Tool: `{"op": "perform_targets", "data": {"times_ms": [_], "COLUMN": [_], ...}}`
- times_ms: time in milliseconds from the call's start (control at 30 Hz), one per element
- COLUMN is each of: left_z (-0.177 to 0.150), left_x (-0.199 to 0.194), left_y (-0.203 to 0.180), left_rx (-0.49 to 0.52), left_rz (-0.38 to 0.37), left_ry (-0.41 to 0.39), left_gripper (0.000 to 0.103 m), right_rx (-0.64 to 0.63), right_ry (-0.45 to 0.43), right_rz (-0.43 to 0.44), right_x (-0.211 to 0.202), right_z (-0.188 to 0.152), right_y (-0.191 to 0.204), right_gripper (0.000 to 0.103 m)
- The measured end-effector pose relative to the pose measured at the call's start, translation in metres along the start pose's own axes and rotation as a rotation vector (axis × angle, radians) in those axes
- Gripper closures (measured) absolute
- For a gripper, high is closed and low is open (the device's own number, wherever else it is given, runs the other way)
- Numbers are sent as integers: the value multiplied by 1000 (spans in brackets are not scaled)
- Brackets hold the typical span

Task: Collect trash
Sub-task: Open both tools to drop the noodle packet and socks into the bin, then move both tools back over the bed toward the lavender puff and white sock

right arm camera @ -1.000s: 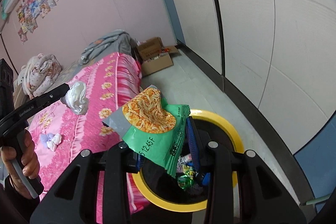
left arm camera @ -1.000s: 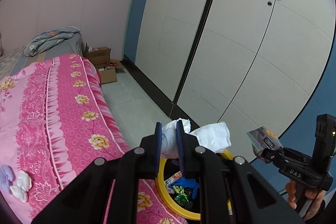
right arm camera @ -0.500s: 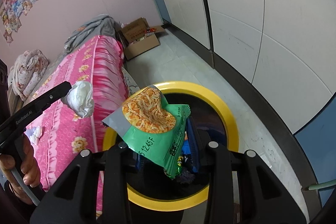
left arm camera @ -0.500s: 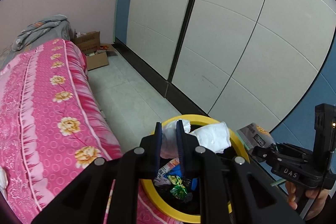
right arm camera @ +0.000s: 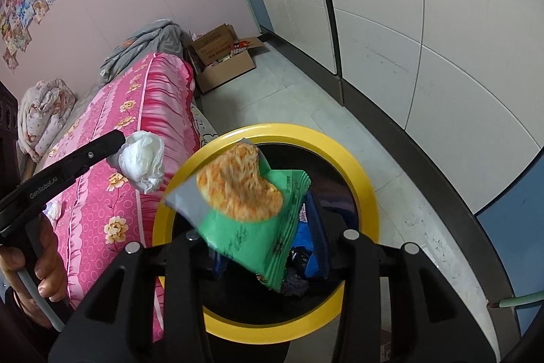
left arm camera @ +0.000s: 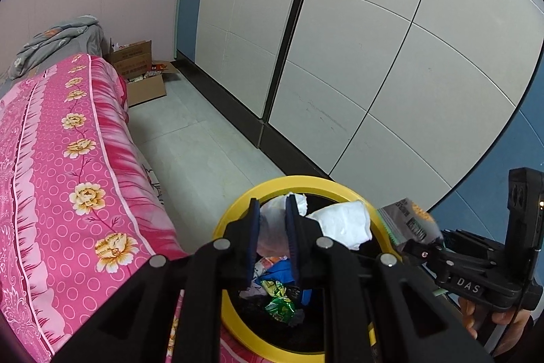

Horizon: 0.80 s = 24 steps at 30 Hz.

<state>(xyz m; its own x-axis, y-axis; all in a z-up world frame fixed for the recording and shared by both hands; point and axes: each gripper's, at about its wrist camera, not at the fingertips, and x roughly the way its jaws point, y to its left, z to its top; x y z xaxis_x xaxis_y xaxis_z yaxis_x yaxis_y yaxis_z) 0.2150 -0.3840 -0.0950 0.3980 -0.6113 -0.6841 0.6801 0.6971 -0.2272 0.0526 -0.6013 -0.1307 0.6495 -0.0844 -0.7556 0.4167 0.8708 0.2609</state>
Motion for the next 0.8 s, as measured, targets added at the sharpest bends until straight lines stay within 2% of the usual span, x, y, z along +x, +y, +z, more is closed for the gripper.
{"op": "perform_targets", "data": {"times_ms": [100, 167, 233, 300, 333, 400, 567, 667, 800], "left_z": [1, 1, 0, -1, -1, -2, -2, -3, -4], "left_x": [-1, -3, -7, -11, -13, -18, -34, -46, -65], "left_y": [-1, -1, -1, 0, 1, 3, 13, 24, 42], "left_rx": [5, 0, -1, -4, -11, -20, -32, -44, -65], "left_rz": [-3, -10, -7, -8, -4, 1, 22, 47, 80], "left_ry": [-1, -5, -12, -18, -24, -38, -61, -82, -105], "left_gripper": [88, 81, 69, 61, 52, 46, 40, 32, 32], "right_rx": [-1, 2, 5, 8, 9, 10, 11, 15, -1], "right_ry": [-2, -3, -8, -12, -18, -23, -34, -33, -44], "right_rz": [-14, -21, -33, -41, -46, -51, -50, -36, -16], "right_x": [-3, -5, -9, -12, -15, -19, -26, -29, -35], "right_z": [-2, -3, -5, -5, -6, -6, -6, -5, -2], "right_y": [-2, -3, -5, -7, -7, -7, -4, 0, 12], "right_gripper": [58, 54, 51, 45, 44, 43, 40, 39, 36]}}
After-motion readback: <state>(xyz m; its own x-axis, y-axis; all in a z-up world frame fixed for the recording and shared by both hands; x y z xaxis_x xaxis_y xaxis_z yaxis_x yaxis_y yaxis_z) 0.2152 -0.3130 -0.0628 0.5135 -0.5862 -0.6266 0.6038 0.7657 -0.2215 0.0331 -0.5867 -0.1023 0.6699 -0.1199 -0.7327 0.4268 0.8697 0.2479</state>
